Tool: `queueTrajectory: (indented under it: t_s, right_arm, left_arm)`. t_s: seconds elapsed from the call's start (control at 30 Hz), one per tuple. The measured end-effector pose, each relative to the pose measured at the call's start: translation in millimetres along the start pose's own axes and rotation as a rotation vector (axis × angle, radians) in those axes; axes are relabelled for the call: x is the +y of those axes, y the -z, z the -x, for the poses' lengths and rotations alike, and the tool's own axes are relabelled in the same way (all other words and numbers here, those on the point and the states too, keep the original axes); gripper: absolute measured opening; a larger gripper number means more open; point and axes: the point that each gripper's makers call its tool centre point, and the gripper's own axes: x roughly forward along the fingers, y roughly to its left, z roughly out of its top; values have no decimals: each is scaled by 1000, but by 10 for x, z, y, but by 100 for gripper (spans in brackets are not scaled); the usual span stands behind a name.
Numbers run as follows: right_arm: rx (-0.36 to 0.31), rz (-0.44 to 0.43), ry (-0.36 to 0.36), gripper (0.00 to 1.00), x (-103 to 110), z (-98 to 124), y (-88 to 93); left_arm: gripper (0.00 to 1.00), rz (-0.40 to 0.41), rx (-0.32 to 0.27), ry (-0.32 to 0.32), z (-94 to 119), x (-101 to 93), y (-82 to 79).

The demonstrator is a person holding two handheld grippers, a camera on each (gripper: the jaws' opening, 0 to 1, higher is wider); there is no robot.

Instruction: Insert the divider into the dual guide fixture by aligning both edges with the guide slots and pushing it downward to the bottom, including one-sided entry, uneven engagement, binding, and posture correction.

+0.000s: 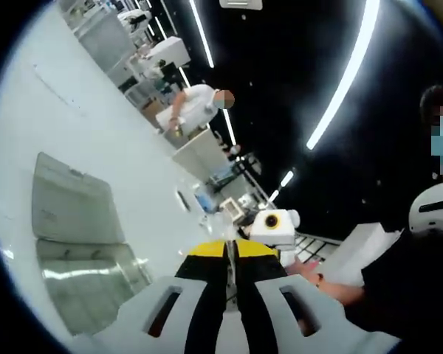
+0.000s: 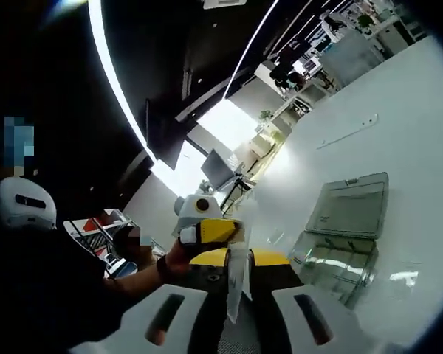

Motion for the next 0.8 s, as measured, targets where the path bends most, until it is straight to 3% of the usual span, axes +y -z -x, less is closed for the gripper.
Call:
queueTrajectory:
  t_s: [0.2, 0.37, 0.57, 0.63, 0.8]
  right_arm:
    - [-41, -79, -47, 1, 30, 19, -45]
    - [-37, -102, -36, 0, 28, 17, -22]
    - [-40, -75, 31, 0, -38, 17, -40]
    - [-52, -60, 92, 0, -139, 32, -67]
    - [-44, -53, 114, 0, -169, 21, -62]
  left_arm:
    - [3, 1, -13, 1, 4, 7, -17]
    - [4, -7, -6, -2, -4, 10, -4]
    - [13, -68, -23, -60, 13, 109, -15]
    - [16, -72, -29, -76, 19, 132, -26]
    - [19, -92, -38, -100, 50, 167, -58]
